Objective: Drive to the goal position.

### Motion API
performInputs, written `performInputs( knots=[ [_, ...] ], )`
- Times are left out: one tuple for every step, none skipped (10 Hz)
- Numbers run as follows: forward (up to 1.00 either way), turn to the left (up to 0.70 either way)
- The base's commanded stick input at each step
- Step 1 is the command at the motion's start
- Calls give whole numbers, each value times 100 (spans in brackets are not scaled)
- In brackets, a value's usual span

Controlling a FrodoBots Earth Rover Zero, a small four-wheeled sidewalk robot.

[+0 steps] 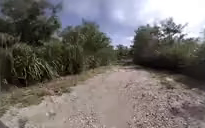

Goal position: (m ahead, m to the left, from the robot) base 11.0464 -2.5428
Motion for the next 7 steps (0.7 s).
performInputs(
  knots=[
    [85,-5],
    [85,-23],
    [85,-34],
    [85,-18],
    [85,0],
    [85,0],
    [85,0]
  ],
)
